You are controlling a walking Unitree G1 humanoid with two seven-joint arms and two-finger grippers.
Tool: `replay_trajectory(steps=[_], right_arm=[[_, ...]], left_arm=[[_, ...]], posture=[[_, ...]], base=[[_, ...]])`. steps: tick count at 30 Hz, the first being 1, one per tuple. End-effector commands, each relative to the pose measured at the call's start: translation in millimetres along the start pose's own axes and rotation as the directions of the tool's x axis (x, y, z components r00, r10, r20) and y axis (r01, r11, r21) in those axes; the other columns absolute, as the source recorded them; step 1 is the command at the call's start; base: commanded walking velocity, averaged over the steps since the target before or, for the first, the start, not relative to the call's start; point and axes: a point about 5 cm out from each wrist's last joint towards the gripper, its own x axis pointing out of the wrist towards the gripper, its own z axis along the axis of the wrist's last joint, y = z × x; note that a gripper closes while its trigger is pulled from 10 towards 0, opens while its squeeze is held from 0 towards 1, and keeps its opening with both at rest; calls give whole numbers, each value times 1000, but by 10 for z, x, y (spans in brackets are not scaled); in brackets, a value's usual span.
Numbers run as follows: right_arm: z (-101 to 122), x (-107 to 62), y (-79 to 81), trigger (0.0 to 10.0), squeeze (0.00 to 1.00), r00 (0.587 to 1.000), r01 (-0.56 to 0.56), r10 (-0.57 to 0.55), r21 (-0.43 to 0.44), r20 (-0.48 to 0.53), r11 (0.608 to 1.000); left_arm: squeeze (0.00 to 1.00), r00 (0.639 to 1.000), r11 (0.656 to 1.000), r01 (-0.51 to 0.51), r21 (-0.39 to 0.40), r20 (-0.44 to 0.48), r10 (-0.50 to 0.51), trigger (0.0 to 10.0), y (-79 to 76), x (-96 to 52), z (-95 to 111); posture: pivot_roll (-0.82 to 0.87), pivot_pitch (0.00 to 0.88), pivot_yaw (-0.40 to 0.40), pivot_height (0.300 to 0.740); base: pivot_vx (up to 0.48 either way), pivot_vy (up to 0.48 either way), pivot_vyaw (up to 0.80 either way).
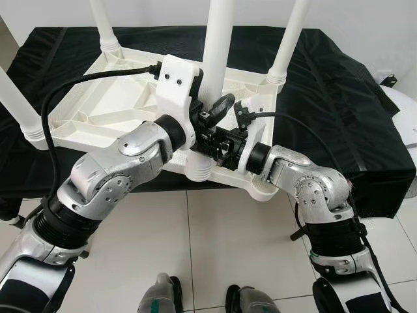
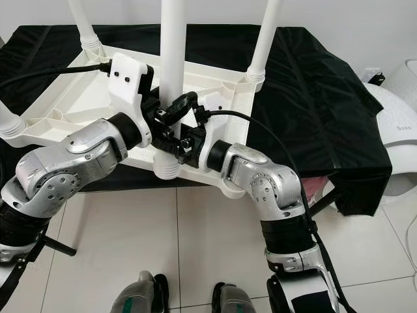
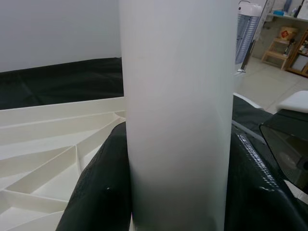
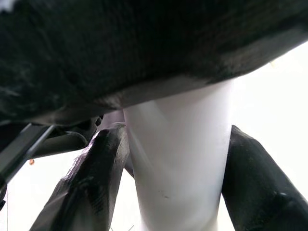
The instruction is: Building children table
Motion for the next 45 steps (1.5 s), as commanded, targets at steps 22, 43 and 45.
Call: replay_trajectory(steps=[22,43,45], right_arm=[[-128,34,8,7412,0,1000,6,-6,6,-9,1000],[-100,21,-22,0,0,1000,9,-9,0,2,1000],[-95,21,-21,1098,0,1000,9,-9,-4,3,1000]], left_arm=[[0,824,826,562,37,55,-563,10000,-408,-63,131],[0,818,819,573,45,41,-574,10000,-443,-76,101],[933,812,813,581,27,44,-582,10000,-453,-82,94]], posture=[[-12,142,-41,740],[-13,128,-43,740],[-15,122,-43,740]], base=[[0,0,0],[0,0,0],[0,0,0]])
